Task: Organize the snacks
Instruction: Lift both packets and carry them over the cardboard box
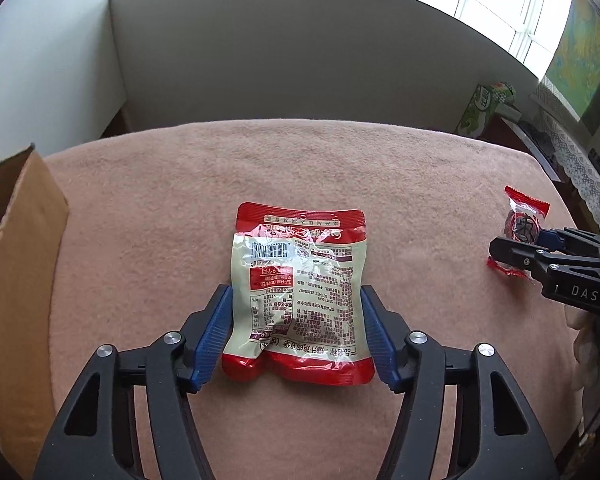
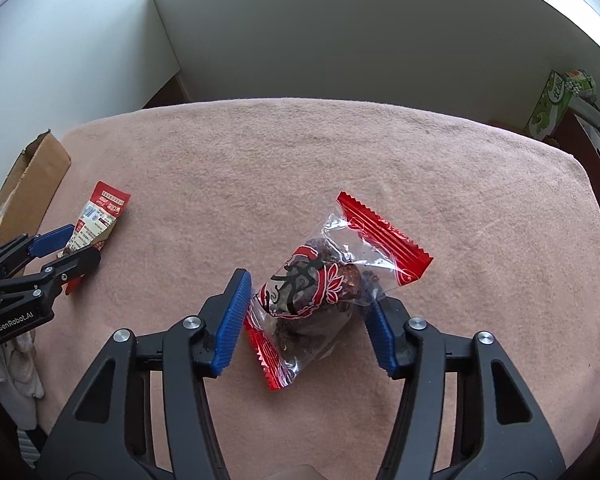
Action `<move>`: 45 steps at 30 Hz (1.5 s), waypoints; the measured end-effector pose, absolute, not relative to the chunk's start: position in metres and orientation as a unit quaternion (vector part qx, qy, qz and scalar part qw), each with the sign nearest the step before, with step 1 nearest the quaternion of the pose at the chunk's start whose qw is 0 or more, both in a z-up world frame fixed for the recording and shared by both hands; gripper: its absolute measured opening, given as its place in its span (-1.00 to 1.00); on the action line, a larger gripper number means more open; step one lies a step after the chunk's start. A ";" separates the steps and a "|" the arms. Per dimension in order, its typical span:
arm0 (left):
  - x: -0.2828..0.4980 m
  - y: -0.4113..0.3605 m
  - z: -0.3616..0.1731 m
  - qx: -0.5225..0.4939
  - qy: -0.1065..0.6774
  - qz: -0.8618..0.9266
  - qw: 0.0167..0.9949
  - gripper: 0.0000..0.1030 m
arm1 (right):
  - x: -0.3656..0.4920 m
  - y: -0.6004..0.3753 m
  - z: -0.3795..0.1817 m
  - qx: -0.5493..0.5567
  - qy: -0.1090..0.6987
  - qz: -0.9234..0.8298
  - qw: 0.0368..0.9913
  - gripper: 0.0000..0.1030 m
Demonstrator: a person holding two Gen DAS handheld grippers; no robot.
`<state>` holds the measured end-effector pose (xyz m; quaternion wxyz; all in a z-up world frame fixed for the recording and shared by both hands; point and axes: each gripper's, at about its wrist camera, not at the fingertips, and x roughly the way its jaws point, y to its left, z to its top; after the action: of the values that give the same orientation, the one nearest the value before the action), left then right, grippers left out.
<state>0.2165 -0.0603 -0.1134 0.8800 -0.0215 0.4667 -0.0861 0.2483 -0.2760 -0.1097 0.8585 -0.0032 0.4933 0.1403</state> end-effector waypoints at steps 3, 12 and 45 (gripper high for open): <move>0.200 -0.050 -0.113 -0.041 0.465 -0.084 0.881 0.15 | 0.234 -0.275 -0.108 0.014 0.488 0.153 0.859 0.09; 0.159 -0.020 -0.109 -0.115 0.458 -0.086 0.877 0.13 | 0.183 -0.258 -0.108 0.028 0.478 0.175 0.860 0.03; 0.103 0.069 -0.056 -0.140 0.334 0.000 0.932 0.13 | 0.147 -0.074 0.006 -0.069 0.368 0.302 0.877 0.03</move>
<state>0.1033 0.0690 -0.0563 0.9323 -0.1396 0.3338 0.0004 0.1468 -0.0736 0.0056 0.8768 -0.0687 0.3678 0.3020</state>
